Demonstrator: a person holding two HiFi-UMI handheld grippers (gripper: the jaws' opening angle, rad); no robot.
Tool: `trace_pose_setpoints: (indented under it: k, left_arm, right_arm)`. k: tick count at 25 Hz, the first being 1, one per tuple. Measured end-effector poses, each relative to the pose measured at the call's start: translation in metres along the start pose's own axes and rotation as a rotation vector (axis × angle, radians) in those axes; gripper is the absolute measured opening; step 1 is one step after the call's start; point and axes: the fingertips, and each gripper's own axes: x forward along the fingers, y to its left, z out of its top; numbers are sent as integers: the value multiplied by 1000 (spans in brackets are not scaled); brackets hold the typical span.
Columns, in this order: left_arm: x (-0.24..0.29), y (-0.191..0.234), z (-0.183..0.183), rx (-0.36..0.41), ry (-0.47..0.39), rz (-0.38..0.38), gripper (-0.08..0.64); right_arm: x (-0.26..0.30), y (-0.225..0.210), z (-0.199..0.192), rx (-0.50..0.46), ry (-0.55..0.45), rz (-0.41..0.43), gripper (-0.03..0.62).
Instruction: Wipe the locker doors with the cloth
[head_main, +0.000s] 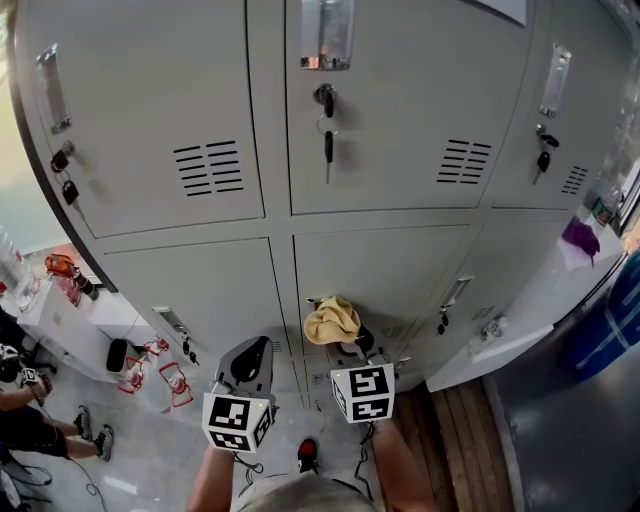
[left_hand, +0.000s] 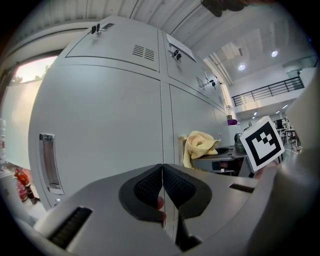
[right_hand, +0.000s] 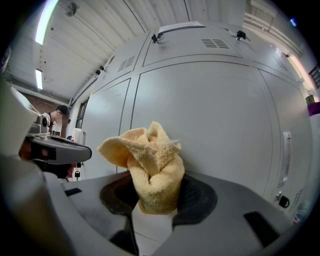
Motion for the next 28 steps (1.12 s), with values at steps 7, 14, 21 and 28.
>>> trace_pose_setpoints:
  k: [7, 14, 21, 28]
  left_arm:
    - [3, -2, 1, -3, -6, -13, 23]
    - [8, -9, 3, -3, -8, -34, 23]
    - [13, -15, 5, 1, -11, -54, 23]
    - [17, -22, 4, 4, -8, -80, 23]
  right_arm:
    - [-3, -10, -3, 3, 9, -28, 181]
    - [-7, -24, -5, 4, 20, -57, 181]
    - [-12, -42, -9, 16, 25, -104, 181]
    - [-23, -83, -20, 38, 43, -196, 181]
